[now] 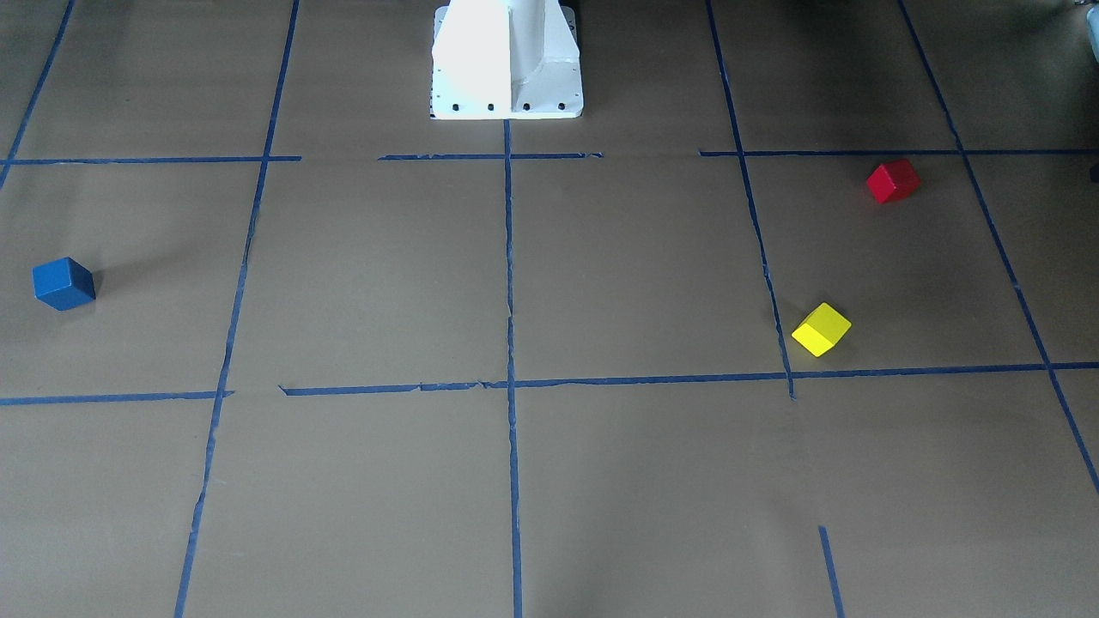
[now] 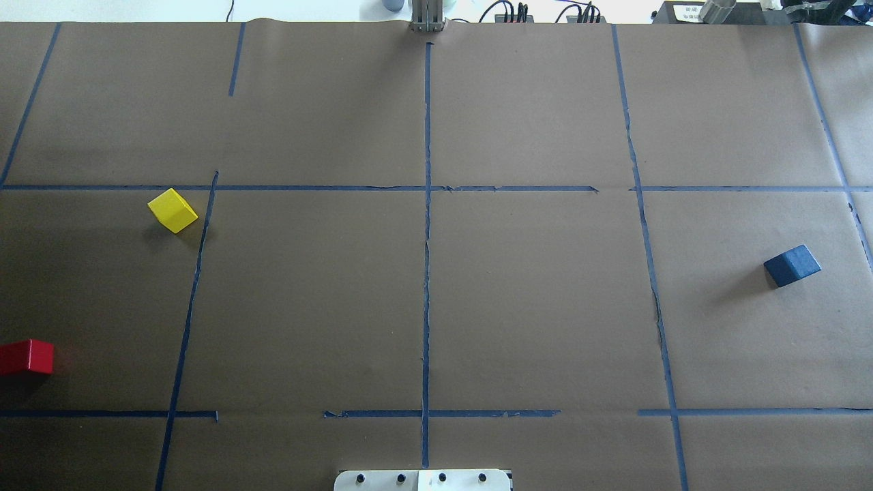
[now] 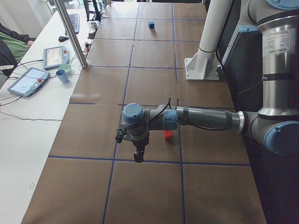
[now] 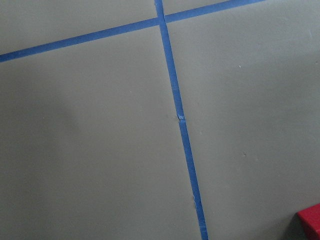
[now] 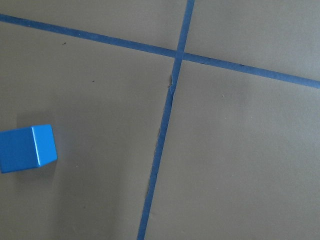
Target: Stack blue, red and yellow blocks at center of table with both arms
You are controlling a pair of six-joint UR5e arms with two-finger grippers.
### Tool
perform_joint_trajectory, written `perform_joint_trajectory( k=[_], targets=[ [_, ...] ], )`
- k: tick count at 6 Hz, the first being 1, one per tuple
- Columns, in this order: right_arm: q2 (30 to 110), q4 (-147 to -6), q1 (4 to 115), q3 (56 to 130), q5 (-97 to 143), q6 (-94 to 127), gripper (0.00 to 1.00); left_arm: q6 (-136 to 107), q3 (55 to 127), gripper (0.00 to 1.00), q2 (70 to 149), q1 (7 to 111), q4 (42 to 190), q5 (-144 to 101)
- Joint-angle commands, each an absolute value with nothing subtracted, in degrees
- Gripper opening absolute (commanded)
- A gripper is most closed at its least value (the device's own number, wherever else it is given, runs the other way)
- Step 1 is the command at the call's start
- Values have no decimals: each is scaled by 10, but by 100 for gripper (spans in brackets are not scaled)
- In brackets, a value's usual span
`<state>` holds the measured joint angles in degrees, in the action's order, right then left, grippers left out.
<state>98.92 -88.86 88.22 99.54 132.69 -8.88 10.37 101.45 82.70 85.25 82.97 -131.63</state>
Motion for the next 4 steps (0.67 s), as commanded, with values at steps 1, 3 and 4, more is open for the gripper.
perform_joint_trajectory(
  k=[1, 3, 4],
  targets=[
    [986, -885, 882, 997, 1327, -89, 100, 104, 1017, 100, 827, 853, 831, -1318],
    [985, -815, 871, 995, 1398, -87, 100, 103, 1016, 100, 828, 851, 830, -1318],
    [969, -810, 827, 997, 1404, -30, 100, 101, 1015, 100, 828, 851, 831, -1318]
  ],
)
